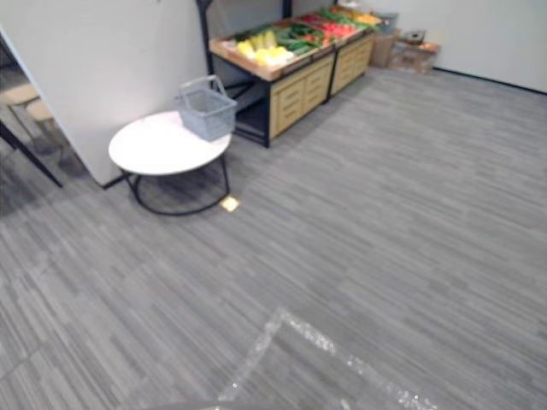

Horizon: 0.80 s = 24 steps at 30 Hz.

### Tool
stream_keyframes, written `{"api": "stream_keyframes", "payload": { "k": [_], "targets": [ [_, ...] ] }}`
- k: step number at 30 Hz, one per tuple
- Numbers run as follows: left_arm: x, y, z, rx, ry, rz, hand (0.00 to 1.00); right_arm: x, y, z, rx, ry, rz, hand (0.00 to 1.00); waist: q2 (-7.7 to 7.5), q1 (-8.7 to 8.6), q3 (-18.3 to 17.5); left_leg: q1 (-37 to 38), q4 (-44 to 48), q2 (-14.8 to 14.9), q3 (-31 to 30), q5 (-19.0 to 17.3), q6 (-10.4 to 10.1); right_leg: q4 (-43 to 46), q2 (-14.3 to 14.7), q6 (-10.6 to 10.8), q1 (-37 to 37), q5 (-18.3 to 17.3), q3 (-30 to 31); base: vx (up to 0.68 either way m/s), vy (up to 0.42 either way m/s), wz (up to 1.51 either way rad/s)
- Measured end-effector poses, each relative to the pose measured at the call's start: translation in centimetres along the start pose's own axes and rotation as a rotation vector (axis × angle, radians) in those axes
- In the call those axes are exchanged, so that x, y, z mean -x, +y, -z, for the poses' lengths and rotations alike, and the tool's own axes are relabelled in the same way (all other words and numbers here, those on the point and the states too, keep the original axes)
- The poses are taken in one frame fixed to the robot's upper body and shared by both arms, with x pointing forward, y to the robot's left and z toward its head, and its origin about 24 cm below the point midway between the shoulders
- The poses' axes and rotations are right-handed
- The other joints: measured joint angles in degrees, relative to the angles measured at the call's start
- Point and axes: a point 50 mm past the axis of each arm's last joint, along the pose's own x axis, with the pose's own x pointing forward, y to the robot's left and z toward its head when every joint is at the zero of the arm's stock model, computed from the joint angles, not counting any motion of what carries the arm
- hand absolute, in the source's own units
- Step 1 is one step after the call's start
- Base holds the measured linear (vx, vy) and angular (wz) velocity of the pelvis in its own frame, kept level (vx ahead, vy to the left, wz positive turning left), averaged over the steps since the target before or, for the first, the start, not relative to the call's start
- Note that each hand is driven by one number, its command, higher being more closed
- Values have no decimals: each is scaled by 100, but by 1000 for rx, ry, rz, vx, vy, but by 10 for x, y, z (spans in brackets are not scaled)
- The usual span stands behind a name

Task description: Pick vegetable in the basket

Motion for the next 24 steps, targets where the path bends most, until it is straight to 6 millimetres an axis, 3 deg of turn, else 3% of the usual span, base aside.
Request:
{"api": "stream_keyframes", "payload": {
  "k": [11, 21, 24],
  "targets": [
    [0, 0, -2, -11, -25, -7, 0, 0, 2, -3, 10, -22, 4, 0, -43, 1, 50, -144, -15, -1, -9, 26, 48, -86, -40, 88, -110, 15, -217, -59, -6, 1],
    [1, 2, -1, 3, -33, -3, 0, -1, 5, -11, 172, -72, -12, 0, -58, -6, 5, -192, -13, -8, 4, 51, 76, -97, -37, 6, -133, 86, -296, 53, -6, 1],
    [1, 1, -2, -1, -34, -1, 0, -1, 5, -11, 151, -72, -22, 0, -56, -6, 5, -175, -13, -4, 2, 52, 75, -97, -37, 7, -113, 86, -308, 3, -4, 1]
  ]
}}
